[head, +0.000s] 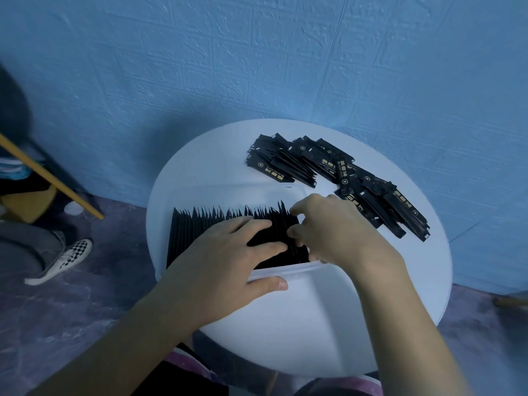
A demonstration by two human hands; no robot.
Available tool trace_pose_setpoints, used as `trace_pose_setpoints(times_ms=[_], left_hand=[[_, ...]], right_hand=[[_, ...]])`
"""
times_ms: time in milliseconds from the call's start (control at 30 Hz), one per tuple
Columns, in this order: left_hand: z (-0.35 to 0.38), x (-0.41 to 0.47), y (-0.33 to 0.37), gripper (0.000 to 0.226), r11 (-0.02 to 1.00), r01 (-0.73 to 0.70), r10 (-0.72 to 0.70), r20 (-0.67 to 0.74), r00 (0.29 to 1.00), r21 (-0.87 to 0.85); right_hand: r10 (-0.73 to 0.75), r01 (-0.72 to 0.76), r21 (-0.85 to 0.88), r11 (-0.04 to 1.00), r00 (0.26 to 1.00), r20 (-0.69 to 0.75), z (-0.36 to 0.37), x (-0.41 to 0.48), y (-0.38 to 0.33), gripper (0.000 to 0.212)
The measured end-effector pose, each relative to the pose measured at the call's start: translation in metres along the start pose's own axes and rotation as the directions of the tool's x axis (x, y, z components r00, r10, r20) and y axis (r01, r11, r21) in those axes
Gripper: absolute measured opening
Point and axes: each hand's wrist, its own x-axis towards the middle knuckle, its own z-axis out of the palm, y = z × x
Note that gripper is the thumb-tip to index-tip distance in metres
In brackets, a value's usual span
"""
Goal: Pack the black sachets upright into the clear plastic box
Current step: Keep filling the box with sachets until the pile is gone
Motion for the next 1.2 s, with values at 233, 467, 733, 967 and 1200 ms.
trace_pose_setpoints(times_ms=[233, 467, 733, 967, 1200], left_hand=[[0.001, 0.000, 0.001, 0.060, 1.000, -0.007, 0.007, -0.011, 1.000, -0.005], [0.002, 0.000, -0.001, 0.059, 0.999, -0.031, 0.032, -0.038, 0.999, 0.015], [-0.001, 0.002, 0.004, 0.054, 0.992, -0.110, 0.105, -0.091, 0.990, -0.055], [-0.001, 0.008, 0.009, 0.056, 0.994, -0.106, 0.105, -0.027, 0.994, -0.018], [-0.002, 0.006, 0.004, 0.052, 0.997, -0.053, 0.053, 0.005, 0.999, -0.054]], right_hand=[[0.035, -0.041, 0.072, 0.997, 0.996, 0.079, -0.006, -0.004, 0.004, 0.014], [0.023, -0.023, -0.021, 1.000, 1.000, 0.012, 0.001, -0.005, 0.002, 0.016], [0.010, -0.017, 0.088, 0.996, 0.997, 0.073, -0.002, -0.013, 0.009, 0.015], [-0.020, 0.014, 0.075, 0.997, 0.996, 0.082, -0.007, -0.012, 0.009, 0.029], [-0.017, 0.126, 0.520, 0.845, 0.978, -0.210, -0.001, 0.016, 0.018, 0.023]])
